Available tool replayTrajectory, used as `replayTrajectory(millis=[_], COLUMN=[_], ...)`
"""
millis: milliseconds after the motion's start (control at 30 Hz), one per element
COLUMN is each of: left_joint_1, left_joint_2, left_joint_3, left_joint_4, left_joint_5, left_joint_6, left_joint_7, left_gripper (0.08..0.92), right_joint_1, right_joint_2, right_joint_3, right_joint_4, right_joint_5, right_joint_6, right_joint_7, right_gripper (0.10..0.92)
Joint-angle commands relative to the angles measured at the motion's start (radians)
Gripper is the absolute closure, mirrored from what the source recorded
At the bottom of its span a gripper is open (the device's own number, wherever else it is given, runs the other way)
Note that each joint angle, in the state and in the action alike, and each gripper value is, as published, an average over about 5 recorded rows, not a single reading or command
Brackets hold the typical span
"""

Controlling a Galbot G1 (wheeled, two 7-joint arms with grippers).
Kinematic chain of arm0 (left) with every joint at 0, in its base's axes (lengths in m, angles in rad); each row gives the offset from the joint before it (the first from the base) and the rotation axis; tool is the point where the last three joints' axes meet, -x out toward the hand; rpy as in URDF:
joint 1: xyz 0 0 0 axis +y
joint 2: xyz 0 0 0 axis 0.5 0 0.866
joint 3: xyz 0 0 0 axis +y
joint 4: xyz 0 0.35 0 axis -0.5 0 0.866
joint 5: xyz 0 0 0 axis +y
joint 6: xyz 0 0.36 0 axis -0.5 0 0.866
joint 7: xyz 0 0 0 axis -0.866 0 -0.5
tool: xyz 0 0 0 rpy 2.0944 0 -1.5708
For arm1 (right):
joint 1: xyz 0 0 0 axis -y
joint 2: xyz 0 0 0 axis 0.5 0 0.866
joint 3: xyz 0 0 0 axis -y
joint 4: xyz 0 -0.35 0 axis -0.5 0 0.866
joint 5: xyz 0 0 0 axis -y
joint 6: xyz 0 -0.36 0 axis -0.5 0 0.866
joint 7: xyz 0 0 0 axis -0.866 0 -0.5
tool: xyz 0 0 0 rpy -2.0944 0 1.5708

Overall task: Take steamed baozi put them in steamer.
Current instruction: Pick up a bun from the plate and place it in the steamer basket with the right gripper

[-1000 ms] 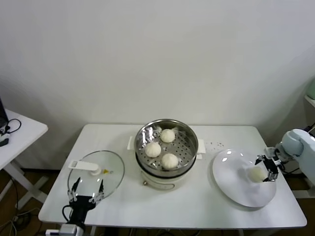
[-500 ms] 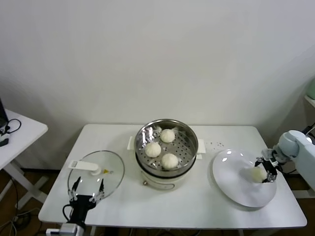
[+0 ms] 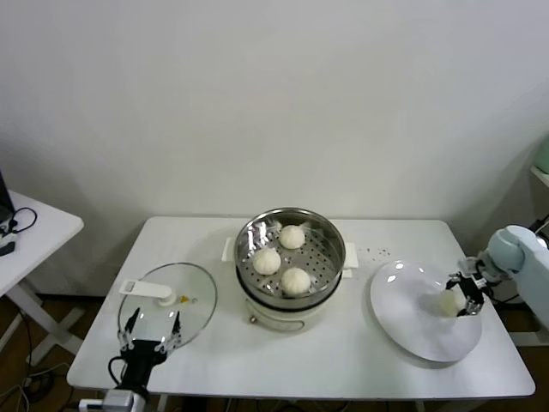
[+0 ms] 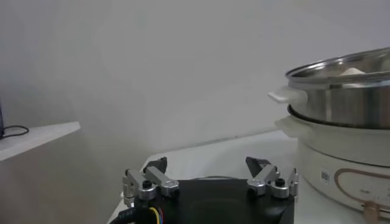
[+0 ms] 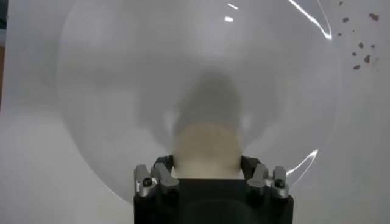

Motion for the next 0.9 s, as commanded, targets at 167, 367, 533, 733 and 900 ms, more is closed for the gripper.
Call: replayTrajectory(millis=[167,367,533,733,900], left_joint_1=[0.006,0.002,-0.006,-0.007,0.003], left_joint_2=[0.000,-0.002,-0.002,-0.003,-0.001], left_joint_3=[0.003,0.017,0.027,0.051,0.064], left_joint_4=[-0.006,-0.020,-0.032,-0.043,-0.049], left_joint_5=[-0.004,-0.004,-0.003,0.014,0.019], left_joint_6=[-0.006,-0.008,-0.011,-0.023,-0.038], left_joint_7=[0.004,0.007,0.006,0.005,0.005], left_gripper=[0.177,0.177,0.177,0.177,0.177], right_joint_1=[0.428,0.795,1.025,1.133,1.119], right_joint_2=[-0.030,0.032,0.113,0.216,0.287], right_joint_3=[-0.404,-0.753,-1.000,-1.134,-1.150], right_joint_4=[0.047,0.088,0.166,0.244,0.286], right_joint_5=[0.488,0.818,1.026,1.146,1.170], right_joint_6=[-0.159,-0.265,-0.329,-0.374,-0.409], right_joint_7=[0.000,0.015,0.031,0.050,0.087], right_gripper=[0.313,0.313,0.313,0.306,0.308])
